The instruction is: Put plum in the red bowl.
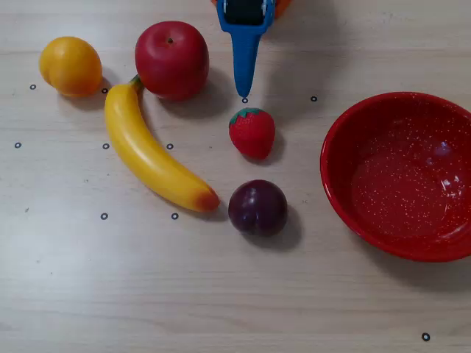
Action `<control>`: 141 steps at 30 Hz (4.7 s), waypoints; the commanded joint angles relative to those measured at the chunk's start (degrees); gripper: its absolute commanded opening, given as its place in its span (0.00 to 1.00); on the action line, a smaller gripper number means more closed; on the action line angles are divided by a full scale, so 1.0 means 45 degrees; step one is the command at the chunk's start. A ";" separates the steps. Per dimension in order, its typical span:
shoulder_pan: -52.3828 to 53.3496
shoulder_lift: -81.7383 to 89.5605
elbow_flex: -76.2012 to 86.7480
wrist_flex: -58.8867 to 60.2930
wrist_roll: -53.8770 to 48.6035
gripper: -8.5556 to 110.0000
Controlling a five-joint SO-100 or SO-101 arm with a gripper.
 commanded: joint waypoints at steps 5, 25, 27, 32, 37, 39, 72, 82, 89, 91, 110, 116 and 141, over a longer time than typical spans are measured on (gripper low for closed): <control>0.0449 0.0137 0.0059 -0.0098 0.0254 0.07; 0.1641 -0.1973 -0.3359 0.1543 0.1680 0.07; 0.1855 -0.2598 -0.4102 0.1836 0.2012 0.07; 0.2227 -0.4375 -0.6094 0.2559 0.2383 0.07; 0.2461 -0.6699 -0.8379 0.2812 0.2441 0.07; 0.2500 -0.8008 -0.9668 0.3125 0.2383 0.07; 0.2500 -2.1426 -2.2754 0.7246 0.0000 0.42; 0.1465 -2.3867 -2.4004 0.6699 0.1055 0.51; 0.1055 -2.5156 -2.4883 0.6602 0.2324 0.53; 0.0996 -2.5605 -2.5215 0.6445 0.2598 0.54; 0.0586 -2.8555 -2.7168 0.5254 0.3477 0.53; 0.0742 -2.9121 -2.7695 0.5098 0.3437 0.53; 0.0977 -2.9551 -2.8105 0.6016 0.2715 0.52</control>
